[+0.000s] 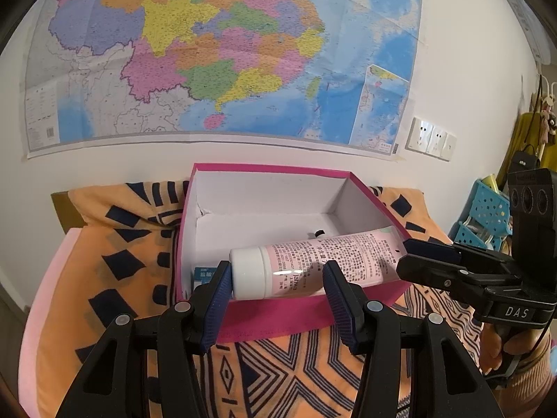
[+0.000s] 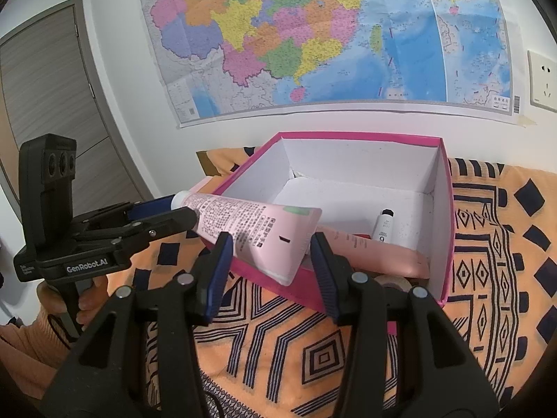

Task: Organize rigid objects

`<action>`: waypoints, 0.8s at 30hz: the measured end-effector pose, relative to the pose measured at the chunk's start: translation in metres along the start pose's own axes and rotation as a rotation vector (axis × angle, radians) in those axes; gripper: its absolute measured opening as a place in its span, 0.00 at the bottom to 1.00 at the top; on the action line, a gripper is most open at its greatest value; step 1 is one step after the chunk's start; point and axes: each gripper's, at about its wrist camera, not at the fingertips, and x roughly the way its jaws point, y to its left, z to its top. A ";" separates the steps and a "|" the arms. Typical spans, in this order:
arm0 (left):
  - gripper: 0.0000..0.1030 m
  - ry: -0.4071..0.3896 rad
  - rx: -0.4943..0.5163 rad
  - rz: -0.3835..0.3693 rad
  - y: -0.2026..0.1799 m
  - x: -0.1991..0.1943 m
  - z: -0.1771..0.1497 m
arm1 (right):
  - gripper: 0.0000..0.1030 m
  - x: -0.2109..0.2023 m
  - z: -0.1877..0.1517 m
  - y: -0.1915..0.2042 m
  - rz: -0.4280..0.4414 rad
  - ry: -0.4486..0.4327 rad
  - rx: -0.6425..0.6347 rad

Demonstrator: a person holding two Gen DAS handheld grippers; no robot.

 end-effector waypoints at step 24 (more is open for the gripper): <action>0.52 0.010 -0.010 0.005 0.004 0.010 0.005 | 0.48 0.003 0.006 -0.003 0.000 0.000 -0.001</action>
